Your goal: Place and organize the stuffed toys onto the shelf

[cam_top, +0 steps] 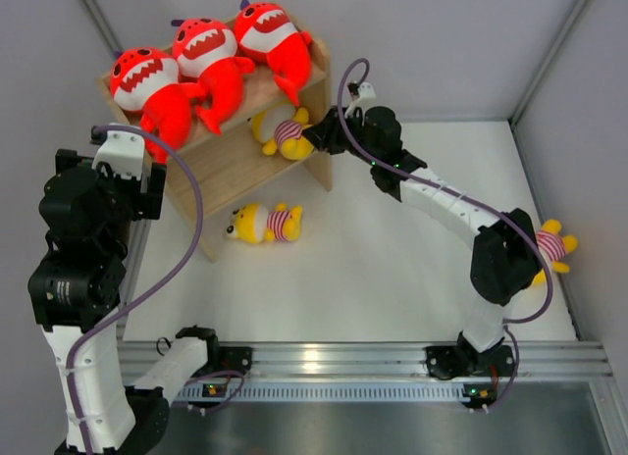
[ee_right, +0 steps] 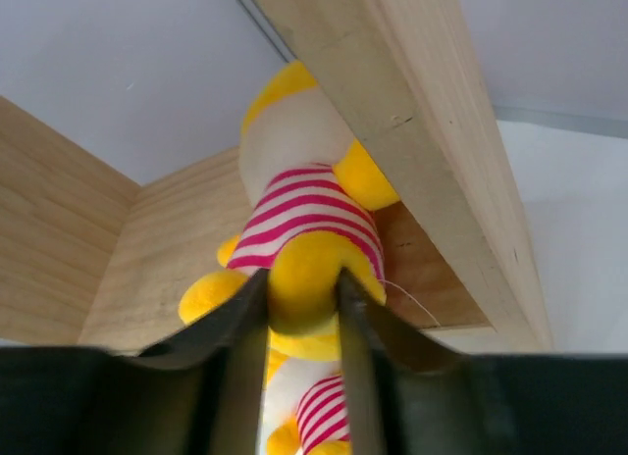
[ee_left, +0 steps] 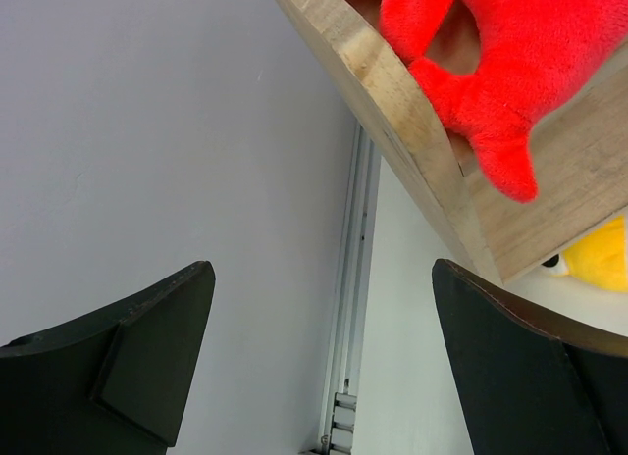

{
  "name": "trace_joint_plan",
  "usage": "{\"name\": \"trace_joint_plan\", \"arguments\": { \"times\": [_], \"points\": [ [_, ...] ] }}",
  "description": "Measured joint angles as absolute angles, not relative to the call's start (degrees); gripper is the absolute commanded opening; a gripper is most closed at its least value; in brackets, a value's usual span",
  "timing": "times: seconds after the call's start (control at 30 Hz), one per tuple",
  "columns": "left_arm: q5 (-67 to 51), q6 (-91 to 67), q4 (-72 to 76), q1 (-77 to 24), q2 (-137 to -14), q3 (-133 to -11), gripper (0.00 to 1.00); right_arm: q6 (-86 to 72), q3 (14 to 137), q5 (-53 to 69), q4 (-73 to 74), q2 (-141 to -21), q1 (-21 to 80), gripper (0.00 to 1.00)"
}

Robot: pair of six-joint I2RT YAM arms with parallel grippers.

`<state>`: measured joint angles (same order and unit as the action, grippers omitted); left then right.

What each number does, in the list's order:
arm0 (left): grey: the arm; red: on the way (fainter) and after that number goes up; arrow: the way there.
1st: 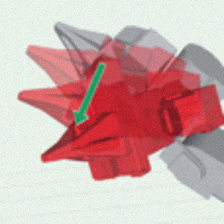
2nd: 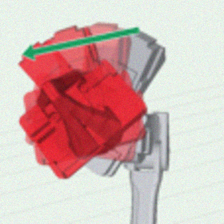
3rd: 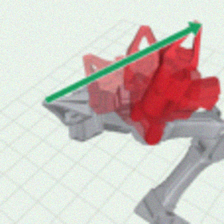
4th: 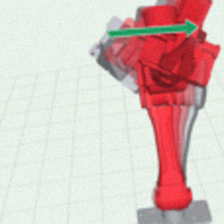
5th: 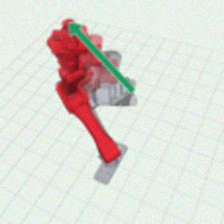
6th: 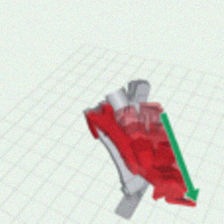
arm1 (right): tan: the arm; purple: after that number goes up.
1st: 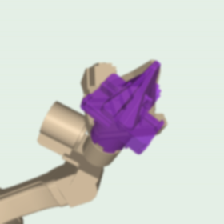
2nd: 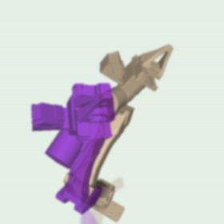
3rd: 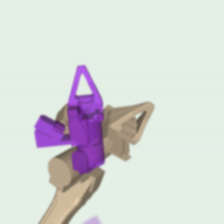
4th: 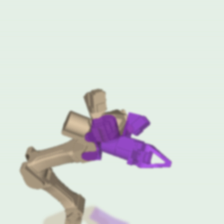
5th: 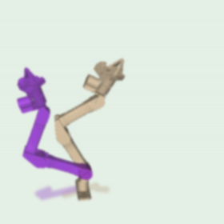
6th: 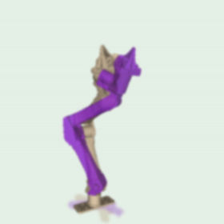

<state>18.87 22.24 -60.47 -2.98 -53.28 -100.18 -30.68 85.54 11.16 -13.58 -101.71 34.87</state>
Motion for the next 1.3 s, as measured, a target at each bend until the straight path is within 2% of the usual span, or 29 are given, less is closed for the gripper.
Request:
{"name": "trace_joint_plan", "arguments": {
  "times": [0.03, 0.07, 0.2, 0.3, 0.4, 0.57, 0.67, 0.73, 0.87, 0.97, 1.1, 1.3],
  "points": [
    [18.8, 22.2, -60.5, -3.0, -53.3, -100.2, 0.99, -30.7, 85.5, 11.1, -13.6, -101.7, 34.9, 0.45],
    [18.8, 22.2, -60.5, -3.0, -53.3, -100.2, 0.99, -30.7, 85.5, 11.1, -13.7, -101.7, 34.9, 0.54],
    [18.7, 22.2, -60.5, -2.9, -53.3, -100.2, 0.99, -29.3, 85.4, 10.8, -13.0, -101.2, 34.9, 0.70],
    [18.3, 22.2, -60.5, -2.9, -53.3, -100.2, 0.99, -26.9, 83.6, 9.3, -10.5, -98.1, 34.9, 0.99],
    [17.8, 22.2, -60.5, -2.9, -53.2, -100.2, 0.99, -22.9, 79.6, 5.5, -6.7, -90.4, 34.9, 1.00],
    [17.9, 22.2, -60.5, -2.9, -52.9, -99.9, 0.99, -17.4, 68.1, -1.7, -5.3, -71.3, 35.4, 1.00],
    [18.2, 22.2, -60.4, -2.6, -52.3, -99.2, 0.98, -16.8, 57.7, -0.8, -11.5, -62.6, 35.5, 0.99],
    [19.2, 22.2, -60.3, -2.1, -51.8, -98.4, 0.99, -18.3, 48.7, 3.3, -19.9, -60.9, 35.7, 0.99],
    [22.4, 22.2, -59.9, -0.6, -51.1, -96.5, 0.99, -20.6, 40.0, 9.6, -28.4, -72.1, 37.9, 0.97],
    [22.8, 22.1, -59.9, 2.3, -51.0, -95.4, 0.99, -19.0, 39.2, 11.6, -30.6, -81.9, 40.9, 0.99],
    [21.8, 21.6, -60.0, 5.4, -51.0, -94.7, 0.99, -16.4, 41.6, 12.8, -33.0, -89.8, 45.1, 0.99],
    [19.7, 20.9, -59.9, 7.9, -51.0, -94.7, 0.99, -16.3, 50.6, 17.1, -40.8, -103.1, 45.0, 0.99]
  ]
}}
